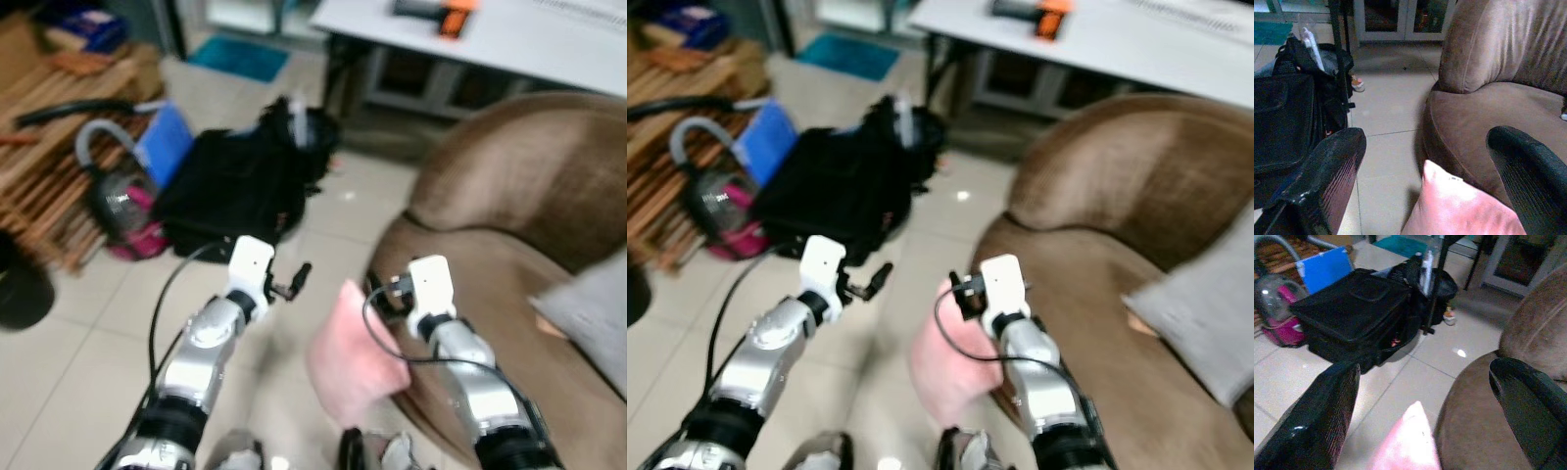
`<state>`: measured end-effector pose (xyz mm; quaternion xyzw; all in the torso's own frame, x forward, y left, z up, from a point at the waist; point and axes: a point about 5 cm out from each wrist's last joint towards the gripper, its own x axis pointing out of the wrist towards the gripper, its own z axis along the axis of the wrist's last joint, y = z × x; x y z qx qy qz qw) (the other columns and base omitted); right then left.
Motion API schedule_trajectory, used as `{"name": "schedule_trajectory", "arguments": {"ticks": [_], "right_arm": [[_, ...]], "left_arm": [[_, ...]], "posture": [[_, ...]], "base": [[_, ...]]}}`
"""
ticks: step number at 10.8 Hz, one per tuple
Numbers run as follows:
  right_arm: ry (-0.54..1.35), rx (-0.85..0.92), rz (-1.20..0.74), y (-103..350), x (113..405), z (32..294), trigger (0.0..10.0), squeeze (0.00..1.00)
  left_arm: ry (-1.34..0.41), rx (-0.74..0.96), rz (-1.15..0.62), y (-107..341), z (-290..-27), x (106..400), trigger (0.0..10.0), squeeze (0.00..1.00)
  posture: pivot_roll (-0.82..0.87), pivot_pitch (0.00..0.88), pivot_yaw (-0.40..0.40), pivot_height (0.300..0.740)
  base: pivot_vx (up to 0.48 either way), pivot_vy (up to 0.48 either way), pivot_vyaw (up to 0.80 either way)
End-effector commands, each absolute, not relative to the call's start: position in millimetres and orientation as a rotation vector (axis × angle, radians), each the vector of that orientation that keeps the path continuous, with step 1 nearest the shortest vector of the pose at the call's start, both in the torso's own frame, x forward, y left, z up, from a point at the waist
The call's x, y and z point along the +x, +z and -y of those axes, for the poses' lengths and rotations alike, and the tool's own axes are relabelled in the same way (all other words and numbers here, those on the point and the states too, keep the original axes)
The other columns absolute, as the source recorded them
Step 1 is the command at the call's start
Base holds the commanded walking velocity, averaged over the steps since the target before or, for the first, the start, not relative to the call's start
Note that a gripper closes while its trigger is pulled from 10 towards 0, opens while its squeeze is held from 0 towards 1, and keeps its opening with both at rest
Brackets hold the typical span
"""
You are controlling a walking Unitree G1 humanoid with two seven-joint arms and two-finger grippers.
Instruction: Move the pillow to the sofa from floor
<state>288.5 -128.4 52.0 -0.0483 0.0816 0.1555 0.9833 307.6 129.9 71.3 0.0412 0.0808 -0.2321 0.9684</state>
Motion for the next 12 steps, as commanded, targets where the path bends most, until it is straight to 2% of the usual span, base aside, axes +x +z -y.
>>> {"name": "schedule_trajectory", "arguments": {"ticks": [1, 5, 12], "right_arm": [[0.311, -0.104, -0.161, 54.0, 288.9, 129.6, 10.0, 0.00], [0.302, -0.129, -0.218, 50.4, 292.1, 130.6, 10.0, 0.00], [0.299, -0.132, -0.165, 59.1, 297.5, 131.6, 10.0, 0.00]], "left_arm": [[-0.467, 0.090, -0.151, 73.4, -129.4, 308.0, 10.0, 0.00], [-0.462, 0.101, -0.146, 73.9, -130.6, 308.5, 10.0, 0.00], [-0.461, 0.123, -0.136, 76.1, -130.2, 311.6, 10.0, 0.00]], "posture": [[0.12, 0.183, -0.064, 0.740], [0.12, 0.182, -0.062, 0.740], [0.12, 0.168, -0.068, 0.740]], "base": [[0.000, 0.000, 0.00], [0.000, 0.000, 0.00], [0.000, 0.000, 0.00]]}}
